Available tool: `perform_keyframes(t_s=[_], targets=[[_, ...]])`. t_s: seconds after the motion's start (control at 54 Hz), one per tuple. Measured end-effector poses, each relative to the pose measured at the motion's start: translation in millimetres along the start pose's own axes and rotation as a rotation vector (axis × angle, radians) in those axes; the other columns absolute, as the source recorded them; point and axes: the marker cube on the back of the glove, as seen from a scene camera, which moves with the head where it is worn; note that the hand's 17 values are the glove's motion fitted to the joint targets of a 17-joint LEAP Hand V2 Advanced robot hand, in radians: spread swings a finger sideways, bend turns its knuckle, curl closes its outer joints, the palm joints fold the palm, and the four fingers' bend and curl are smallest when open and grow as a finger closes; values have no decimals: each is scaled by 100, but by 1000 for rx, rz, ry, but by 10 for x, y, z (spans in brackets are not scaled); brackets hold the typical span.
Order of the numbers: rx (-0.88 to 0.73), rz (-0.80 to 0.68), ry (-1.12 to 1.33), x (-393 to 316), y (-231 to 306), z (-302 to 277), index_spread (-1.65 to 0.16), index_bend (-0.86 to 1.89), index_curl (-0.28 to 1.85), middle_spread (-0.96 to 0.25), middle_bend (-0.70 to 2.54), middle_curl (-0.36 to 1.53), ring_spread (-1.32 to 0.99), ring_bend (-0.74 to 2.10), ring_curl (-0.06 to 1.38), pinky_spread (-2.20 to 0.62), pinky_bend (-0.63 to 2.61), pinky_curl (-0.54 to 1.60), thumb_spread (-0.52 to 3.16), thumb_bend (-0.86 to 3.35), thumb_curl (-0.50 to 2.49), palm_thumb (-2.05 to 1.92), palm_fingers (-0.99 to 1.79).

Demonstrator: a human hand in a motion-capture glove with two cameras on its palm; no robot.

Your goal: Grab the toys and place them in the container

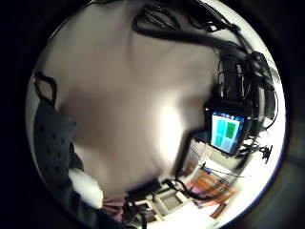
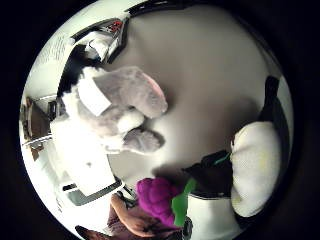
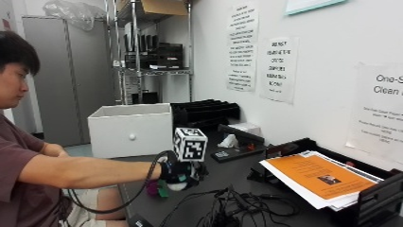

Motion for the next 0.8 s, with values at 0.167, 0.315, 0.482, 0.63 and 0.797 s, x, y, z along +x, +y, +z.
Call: perform_keyframes(t_s=[0.167, 0.315, 0.482, 0.63, 0.797], targets=[[83, -74, -15, -380, 109, -949, -33, 85, 58, -29, 114, 61, -37, 140, 69, -37, 116, 56, 83, 11, 65, 53, 114], [192, -192, -38, -1012, 302, -1845, -32, 92, 67, -27, 122, 68, -36, 146, 72, -38, 119, 60, 72, 10, 72, 53, 107], [268, -377, 45, -2143, 567, -2604, -31, 95, 76, -25, 125, 72, -35, 150, 73, -38, 122, 64, 63, 8, 80, 53, 103], [297, -516, 79, -3179, 661, -2876, -31, 95, 82, -24, 126, 75, -34, 152, 74, -38, 124, 66, 57, 6, 86, 54, 101], [308, -652, 71, -4223, 684, -2854, -30, 94, 88, -24, 128, 78, -33, 154, 74, -38, 124, 68, 54, 5, 92, 54, 99]])
